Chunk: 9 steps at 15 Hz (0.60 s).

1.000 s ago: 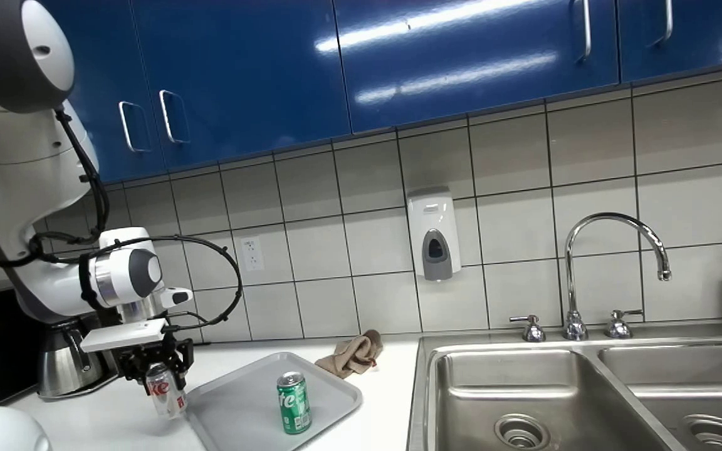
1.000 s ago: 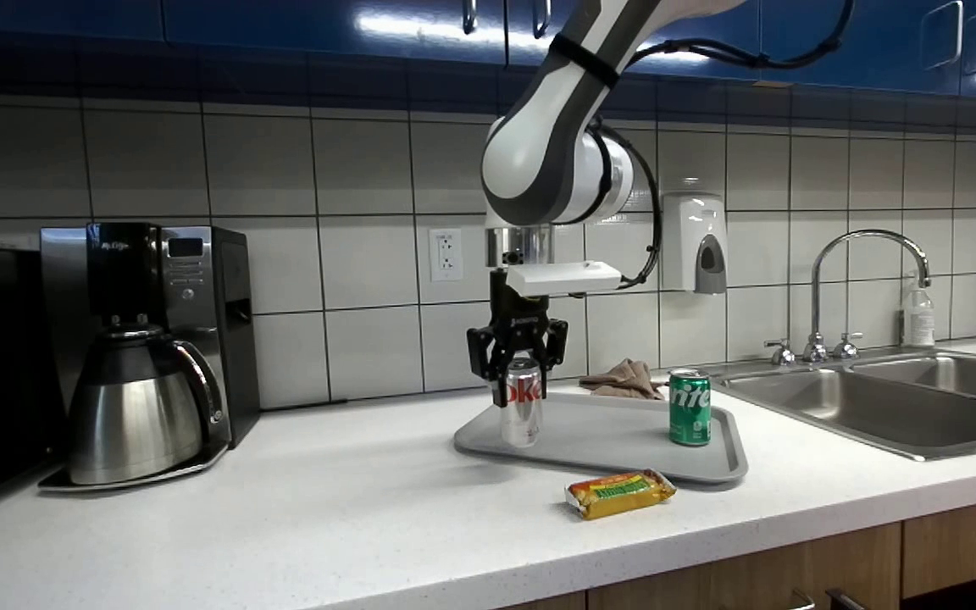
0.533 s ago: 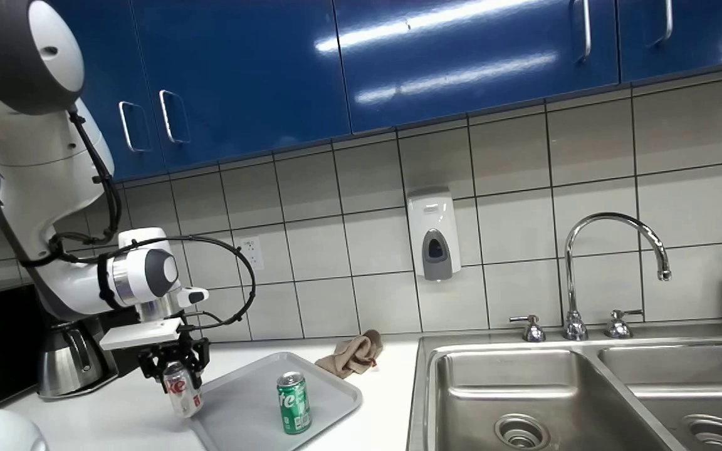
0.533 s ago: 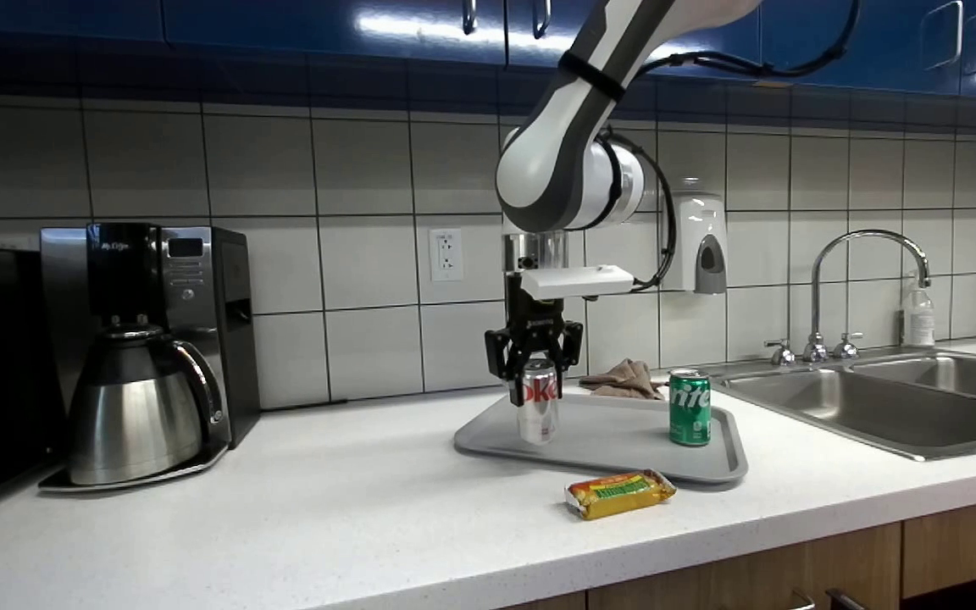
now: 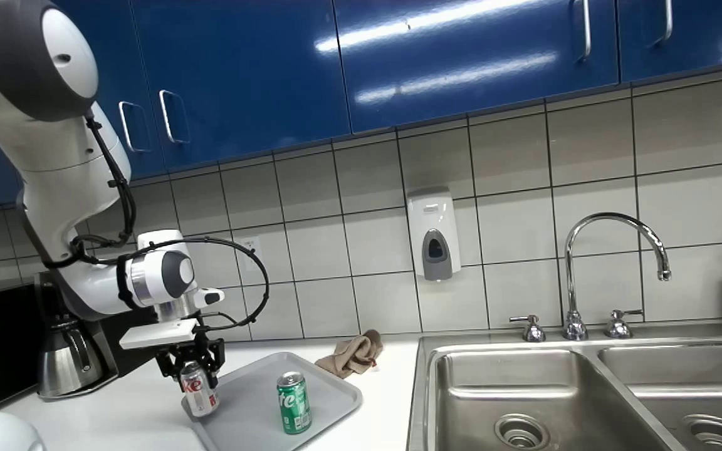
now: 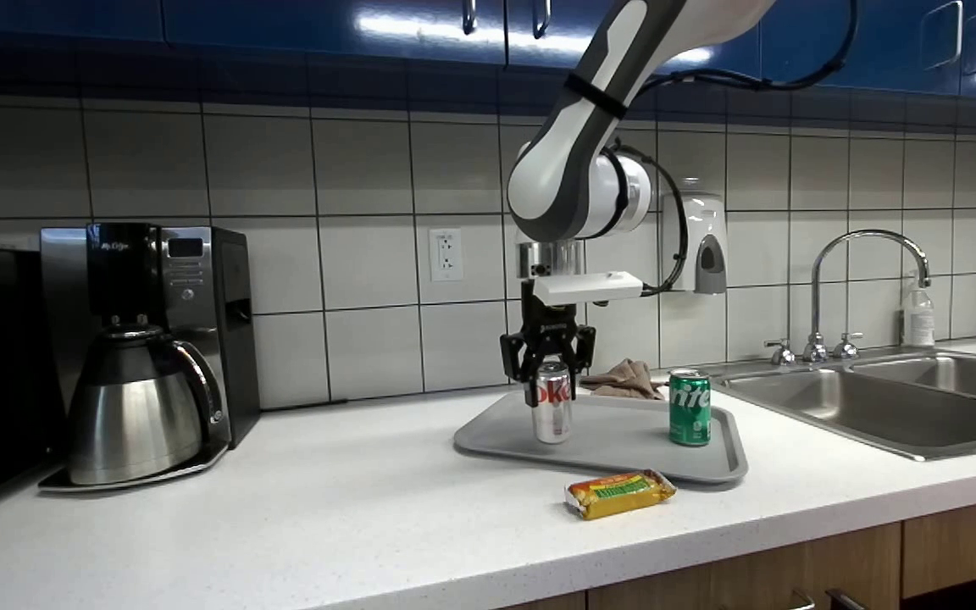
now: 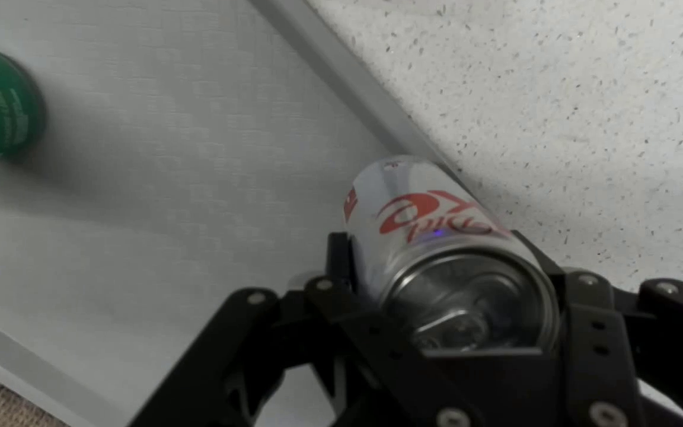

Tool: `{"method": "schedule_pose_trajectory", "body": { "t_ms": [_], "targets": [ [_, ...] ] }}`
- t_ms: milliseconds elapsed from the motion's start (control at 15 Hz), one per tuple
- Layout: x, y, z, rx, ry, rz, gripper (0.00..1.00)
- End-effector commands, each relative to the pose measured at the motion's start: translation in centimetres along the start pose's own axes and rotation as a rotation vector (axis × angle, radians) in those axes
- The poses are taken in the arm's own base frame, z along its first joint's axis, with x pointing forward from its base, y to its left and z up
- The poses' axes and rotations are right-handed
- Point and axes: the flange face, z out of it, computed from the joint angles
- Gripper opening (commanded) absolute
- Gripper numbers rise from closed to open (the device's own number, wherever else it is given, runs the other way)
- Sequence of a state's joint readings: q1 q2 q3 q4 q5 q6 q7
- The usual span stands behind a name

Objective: Take the sprite and coke from countertop and put them on the grey tray

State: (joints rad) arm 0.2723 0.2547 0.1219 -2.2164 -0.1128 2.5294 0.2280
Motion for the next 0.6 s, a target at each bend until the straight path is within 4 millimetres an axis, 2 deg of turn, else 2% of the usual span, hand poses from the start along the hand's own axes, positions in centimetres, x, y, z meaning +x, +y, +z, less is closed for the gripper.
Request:
{"method": "schedule_pose_trajectory", "body": {
  "t_ms": [0, 533],
  "targets": [
    [1.2, 1.0, 0.0, -0.01, -0.013, 0.013, 0.39],
    [1.4, 1.9, 1.1, -0.013, -0.03, 0.03, 0.41]
  ]
}}
